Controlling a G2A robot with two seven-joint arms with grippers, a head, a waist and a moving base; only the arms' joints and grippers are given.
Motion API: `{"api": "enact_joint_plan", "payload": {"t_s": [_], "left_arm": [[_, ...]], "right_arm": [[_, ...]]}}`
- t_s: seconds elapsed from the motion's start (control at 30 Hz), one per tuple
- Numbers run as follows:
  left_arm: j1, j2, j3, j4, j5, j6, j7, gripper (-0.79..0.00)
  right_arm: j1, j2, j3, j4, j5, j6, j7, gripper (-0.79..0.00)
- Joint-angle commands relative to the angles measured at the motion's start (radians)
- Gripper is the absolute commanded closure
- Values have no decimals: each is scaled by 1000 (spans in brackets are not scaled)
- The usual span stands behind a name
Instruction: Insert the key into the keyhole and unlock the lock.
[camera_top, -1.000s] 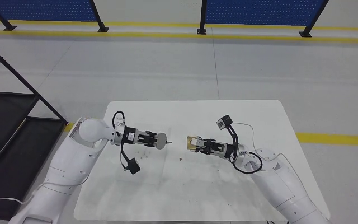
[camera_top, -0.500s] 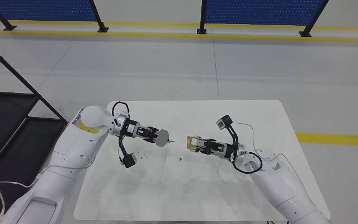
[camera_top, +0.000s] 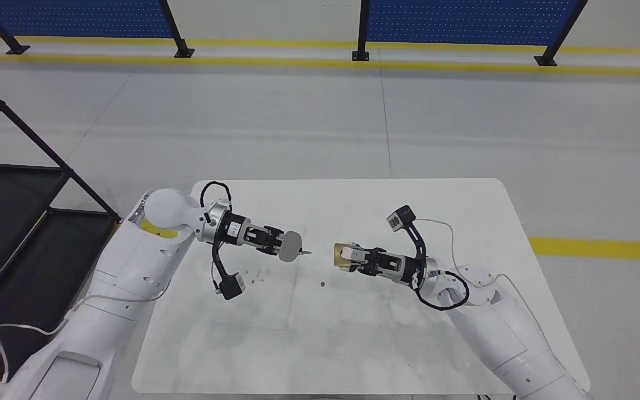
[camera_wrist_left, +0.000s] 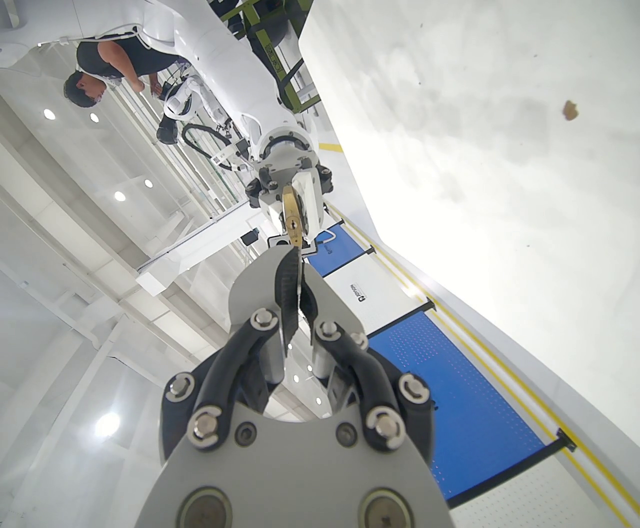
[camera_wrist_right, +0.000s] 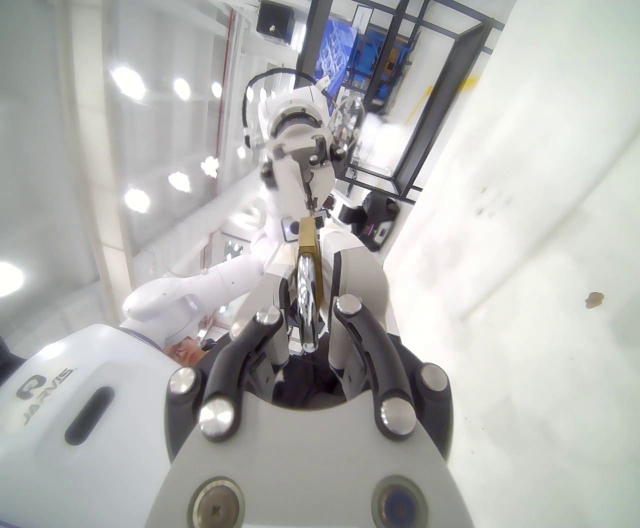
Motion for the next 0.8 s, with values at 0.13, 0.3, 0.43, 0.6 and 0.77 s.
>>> {"api": "enact_joint_plan", "payload": {"t_s": [0.13, 0.3, 0.43, 0.6, 0.77], "left_arm": [[0, 0, 0, 0, 0, 0, 0, 0], [0, 0, 0, 0, 0, 0, 0, 0], [16, 3, 2, -23, 13, -18, -36, 0], [18, 7, 11, -30, 26, -41, -42, 0], [17, 9, 23, -31, 22, -47, -52, 0]], "right_arm": [[0, 0, 0, 0, 0, 0, 0, 0], [0, 0, 0, 0, 0, 0, 0, 0], [-17, 3, 5, -40, -95, 9, -66, 0], [-49, 7, 15, -96, -176, 24, -113, 0], [-68, 9, 21, -131, -215, 35, -131, 0]]}}
